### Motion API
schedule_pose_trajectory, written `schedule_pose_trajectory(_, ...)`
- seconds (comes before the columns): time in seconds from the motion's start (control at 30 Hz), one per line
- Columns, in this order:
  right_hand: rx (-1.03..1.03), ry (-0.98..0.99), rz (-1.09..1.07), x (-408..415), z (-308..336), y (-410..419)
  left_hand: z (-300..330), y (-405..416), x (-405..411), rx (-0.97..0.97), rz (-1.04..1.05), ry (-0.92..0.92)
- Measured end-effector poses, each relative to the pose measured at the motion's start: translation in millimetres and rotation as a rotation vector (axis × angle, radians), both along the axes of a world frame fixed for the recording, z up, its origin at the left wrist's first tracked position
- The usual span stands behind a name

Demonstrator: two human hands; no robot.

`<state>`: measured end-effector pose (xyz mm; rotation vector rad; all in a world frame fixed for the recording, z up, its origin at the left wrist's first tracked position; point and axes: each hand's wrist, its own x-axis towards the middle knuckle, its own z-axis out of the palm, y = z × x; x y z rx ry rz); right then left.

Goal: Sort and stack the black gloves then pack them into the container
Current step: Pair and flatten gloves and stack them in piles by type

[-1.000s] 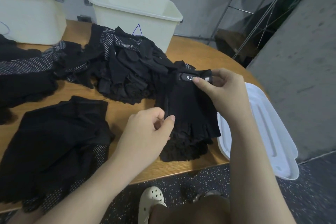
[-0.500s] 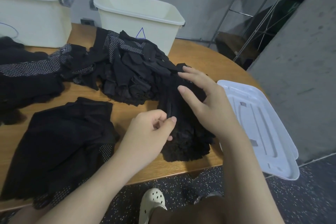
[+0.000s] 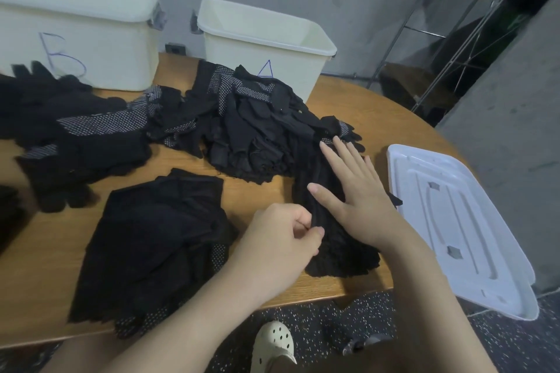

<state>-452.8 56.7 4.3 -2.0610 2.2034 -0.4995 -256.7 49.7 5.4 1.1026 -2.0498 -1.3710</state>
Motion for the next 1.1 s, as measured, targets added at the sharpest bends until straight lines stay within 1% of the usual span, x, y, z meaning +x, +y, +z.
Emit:
schedule_pose_trajectory(0.17,-0.023,-0.102,-0.012,0.5,0.7,4.0,10.3,0.0,31.6,-0.037,0.016,0.038)
schedule_pose_trajectory(0.23,-0.024,-0.09,-0.016,2.5,2.5,3.2,18.1,0.8,49.6,-0.019,0.033,0.105)
schedule_pose_trajectory(0.3,-0.005,-0.047,-0.023,4.2,5.7,2.6,27.4,8.4,69.8,0.099,0.028,0.242)
schedule_pose_trajectory(0.33,0.002,-0.031,-0.029,5.1,8.0,2.5,30.8,13.2,81.1,0.125,0.025,0.287)
schedule_pose_trajectory(0.4,0.012,-0.005,-0.04,5.6,12.1,2.5,31.9,21.9,103.3,0.056,0.031,0.305)
schedule_pose_trajectory(0.47,0.029,0.022,-0.048,7.8,17.5,3.0,27.4,21.8,124.6,-0.071,0.076,0.281)
schedule_pose_trajectory(0.57,0.07,0.049,-0.072,16.0,30.0,3.1,12.0,3.8,153.4,-0.291,0.229,0.227)
schedule_pose_trajectory(0.63,0.058,0.05,-0.096,22.7,40.1,1.4,-1.3,-13.0,167.7,-0.391,0.334,0.183)
schedule_pose_trajectory(0.7,0.024,0.055,-0.111,31.6,51.2,-2.3,-15.5,-28.0,176.7,-0.469,0.394,0.128)
schedule_pose_trajectory(0.8,-0.022,0.064,-0.079,56.0,68.8,-11.4,-26.0,-39.7,180.4,-0.507,0.389,0.037)
schedule_pose_trajectory(1.0,-0.012,0.024,0.111,110.5,83.8,-42.2,-24.5,-45.0,177.2,-0.544,0.244,-0.241)
schedule_pose_trajectory(1.1,0.026,0.003,0.208,136.4,80.7,-61.5,-24.7,-48.3,175.1,-0.556,0.241,-0.286)
